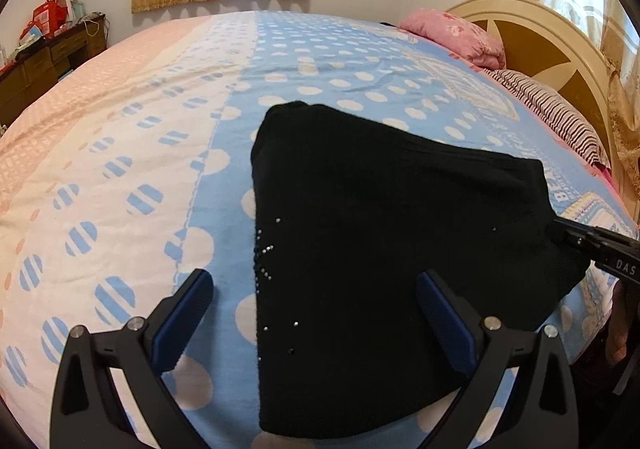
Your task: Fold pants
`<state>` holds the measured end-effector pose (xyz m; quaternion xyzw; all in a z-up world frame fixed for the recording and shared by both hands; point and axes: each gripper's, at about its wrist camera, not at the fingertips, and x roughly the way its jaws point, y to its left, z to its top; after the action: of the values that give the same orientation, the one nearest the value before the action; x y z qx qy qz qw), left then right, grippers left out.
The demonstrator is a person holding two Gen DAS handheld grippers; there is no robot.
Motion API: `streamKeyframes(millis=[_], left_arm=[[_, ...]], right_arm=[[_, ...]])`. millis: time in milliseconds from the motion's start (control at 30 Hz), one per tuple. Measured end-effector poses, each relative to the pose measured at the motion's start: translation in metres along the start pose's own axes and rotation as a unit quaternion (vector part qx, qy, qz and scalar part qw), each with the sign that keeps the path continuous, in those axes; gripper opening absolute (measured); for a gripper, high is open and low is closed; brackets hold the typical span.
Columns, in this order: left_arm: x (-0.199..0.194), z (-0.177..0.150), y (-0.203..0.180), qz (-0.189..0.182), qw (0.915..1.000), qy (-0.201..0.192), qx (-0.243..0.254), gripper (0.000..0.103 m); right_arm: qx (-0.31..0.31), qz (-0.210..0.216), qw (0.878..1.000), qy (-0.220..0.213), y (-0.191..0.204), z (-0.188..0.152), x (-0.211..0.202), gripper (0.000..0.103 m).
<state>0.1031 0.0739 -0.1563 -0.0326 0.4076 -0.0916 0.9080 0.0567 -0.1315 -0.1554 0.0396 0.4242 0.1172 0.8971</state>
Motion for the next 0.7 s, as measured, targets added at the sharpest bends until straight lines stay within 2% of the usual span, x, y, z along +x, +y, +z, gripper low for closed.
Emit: streamKeyframes(millis=[133, 233, 300, 400, 500, 700], left_arm=[[0.002, -0.002, 0.000, -0.003, 1.0000, 0.004, -0.005, 0.103], [0.000, -0.002, 0.000, -0.001, 1.0000, 0.002, -0.002, 0.103], [-0.002, -0.002, 0.000, 0.000, 1.0000, 0.002, -0.003, 0.103], [-0.003, -0.002, 0.000, 0.001, 1.0000, 0.000, -0.002, 0.103], [-0.001, -0.002, -0.001, 0.001, 1.0000, 0.001, 0.002, 0.103], [0.003, -0.003, 0.002, -0.005, 1.0000, 0.003, 0.000, 0.103]], right_arm=[[0.013, -0.009, 1.000, -0.010, -0.003, 0.001, 0.001, 0.029], [0.008, 0.006, 1.000, -0.009, -0.002, 0.001, 0.004, 0.028], [0.006, 0.004, 1.000, -0.017, -0.002, 0.001, -0.001, 0.010], [0.029, 0.023, 0.999, -0.019, -0.012, 0.003, -0.010, 0.009], [0.056, 0.032, 0.998, 0.003, -0.028, -0.002, 0.003, 0.009], [0.054, 0.049, 0.997, -0.008, -0.030, -0.004, 0.003, 0.012]])
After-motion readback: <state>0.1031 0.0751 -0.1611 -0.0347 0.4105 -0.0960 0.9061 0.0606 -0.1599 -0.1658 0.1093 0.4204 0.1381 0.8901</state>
